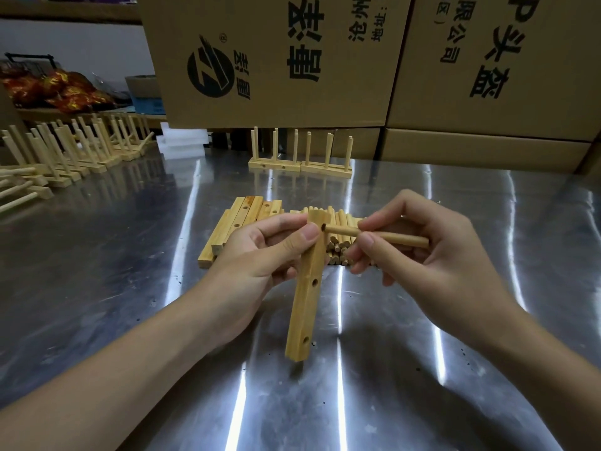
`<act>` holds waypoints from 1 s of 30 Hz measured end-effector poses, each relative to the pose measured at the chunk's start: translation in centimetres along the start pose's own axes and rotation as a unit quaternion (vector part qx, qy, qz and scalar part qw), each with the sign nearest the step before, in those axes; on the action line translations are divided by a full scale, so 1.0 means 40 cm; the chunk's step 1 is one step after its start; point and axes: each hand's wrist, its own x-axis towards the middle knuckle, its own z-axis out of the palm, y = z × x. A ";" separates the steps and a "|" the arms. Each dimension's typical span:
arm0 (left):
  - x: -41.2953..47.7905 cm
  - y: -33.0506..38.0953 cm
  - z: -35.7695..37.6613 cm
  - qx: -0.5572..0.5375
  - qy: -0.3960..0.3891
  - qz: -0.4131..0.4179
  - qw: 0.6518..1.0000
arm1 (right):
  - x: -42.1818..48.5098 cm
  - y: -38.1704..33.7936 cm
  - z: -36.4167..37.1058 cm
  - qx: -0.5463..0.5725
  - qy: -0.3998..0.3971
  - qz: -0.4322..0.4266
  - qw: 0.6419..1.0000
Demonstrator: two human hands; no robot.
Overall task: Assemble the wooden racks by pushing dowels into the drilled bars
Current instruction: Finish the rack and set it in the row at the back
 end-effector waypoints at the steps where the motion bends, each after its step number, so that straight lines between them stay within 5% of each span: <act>1: 0.001 0.000 0.000 0.003 0.001 0.001 1.000 | 0.000 0.000 0.001 0.004 0.003 -0.006 1.000; 8: -0.001 0.003 0.004 -0.002 0.011 0.010 1.000 | -0.001 0.007 -0.002 -0.038 -0.025 0.001 0.999; 19: -0.011 0.012 0.009 0.042 -0.010 0.078 0.996 | 0.000 -0.011 0.009 -0.347 -0.011 -0.050 0.937; 30: -0.033 0.043 0.030 0.099 0.003 0.150 0.984 | 0.003 -0.041 0.014 -0.217 -0.034 0.010 0.976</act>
